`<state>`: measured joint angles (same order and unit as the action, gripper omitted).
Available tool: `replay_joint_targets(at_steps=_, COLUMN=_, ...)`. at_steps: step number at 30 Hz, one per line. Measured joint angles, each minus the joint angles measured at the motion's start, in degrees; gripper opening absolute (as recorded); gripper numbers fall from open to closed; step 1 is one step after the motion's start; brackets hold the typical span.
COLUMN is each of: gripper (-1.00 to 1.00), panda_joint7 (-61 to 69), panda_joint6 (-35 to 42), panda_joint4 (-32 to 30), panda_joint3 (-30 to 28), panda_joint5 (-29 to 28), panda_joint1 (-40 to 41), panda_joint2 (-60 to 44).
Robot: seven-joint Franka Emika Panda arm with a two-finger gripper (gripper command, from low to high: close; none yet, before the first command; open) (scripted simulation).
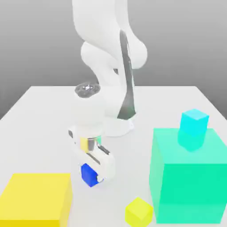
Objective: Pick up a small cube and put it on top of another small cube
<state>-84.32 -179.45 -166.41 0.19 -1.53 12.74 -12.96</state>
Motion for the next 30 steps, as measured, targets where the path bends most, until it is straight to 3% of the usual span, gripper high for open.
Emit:
replay_joint_targets(at_steps=3, gripper=-1.0, panda_joint7=-0.12, panda_joint6=0.03, panda_joint4=-0.01, panda_joint3=-0.01, panda_joint5=-0.17, panda_joint1=0.01, panda_joint2=0.05)
replay_joint_targets(at_steps=12, gripper=-1.0, panda_joint7=0.26, panda_joint6=13.89, panda_joint4=-1.98, panda_joint3=1.12, panda_joint5=1.19, panda_joint1=-0.06, panda_joint2=15.83)
replay_joint_targets(at_steps=20, gripper=-1.0, panda_joint7=-10.15, panda_joint6=21.52, panda_joint4=8.5, panda_joint3=4.32, panda_joint5=-2.22, panda_joint1=-4.46, panda_joint2=12.26)
replay_joint_targets(at_steps=30, gripper=-1.0, panda_joint7=-19.69, panda_joint6=30.27, panda_joint4=22.57, panda_joint3=8.11, panda_joint5=-0.72, panda_joint1=-11.08, panda_joint2=7.35)
